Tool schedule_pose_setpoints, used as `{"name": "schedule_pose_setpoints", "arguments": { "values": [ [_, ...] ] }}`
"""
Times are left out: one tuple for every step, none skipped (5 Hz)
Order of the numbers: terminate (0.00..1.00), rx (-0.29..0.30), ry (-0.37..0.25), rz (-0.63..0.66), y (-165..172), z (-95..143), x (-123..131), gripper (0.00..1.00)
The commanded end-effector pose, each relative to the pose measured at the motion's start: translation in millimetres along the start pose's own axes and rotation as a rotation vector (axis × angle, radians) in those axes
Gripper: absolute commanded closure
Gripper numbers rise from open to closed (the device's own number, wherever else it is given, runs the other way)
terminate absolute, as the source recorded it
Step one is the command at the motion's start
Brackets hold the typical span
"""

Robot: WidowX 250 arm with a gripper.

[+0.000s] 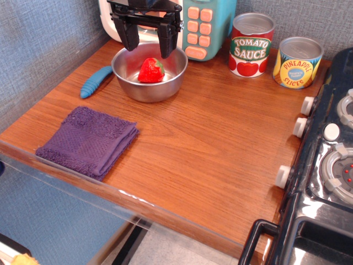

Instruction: Move spoon to the right of the silver pot.

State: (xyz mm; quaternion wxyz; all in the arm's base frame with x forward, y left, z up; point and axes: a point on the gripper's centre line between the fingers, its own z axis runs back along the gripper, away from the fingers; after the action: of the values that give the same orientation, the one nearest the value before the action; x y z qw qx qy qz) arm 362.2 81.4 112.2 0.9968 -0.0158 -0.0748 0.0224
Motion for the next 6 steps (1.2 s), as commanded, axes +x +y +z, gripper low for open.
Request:
{"name": "schedule_pose_setpoints", "arguments": {
  "values": [
    [0.00, 0.000, 0.000, 0.000, 0.0, 0.0, 0.0, 0.00],
    [0.00, 0.002, 0.008, 0.024, 4.9, -1.1, -0.1, 0.00],
    [0.00, -0.002, 0.019, 0.045, 17.3, -2.4, -5.2, 0.00],
    [0.00, 0.062, -0.008, 0.019, 45.7, 5.6, -17.3, 0.00],
    [0.00, 0.136, -0.019, 0.054, 78.9, 9.4, -29.6, 0.00],
    [0.00, 0.175, -0.001, 0.054, 101.3, 1.9, -30.7, 0.00]
  ]
}}
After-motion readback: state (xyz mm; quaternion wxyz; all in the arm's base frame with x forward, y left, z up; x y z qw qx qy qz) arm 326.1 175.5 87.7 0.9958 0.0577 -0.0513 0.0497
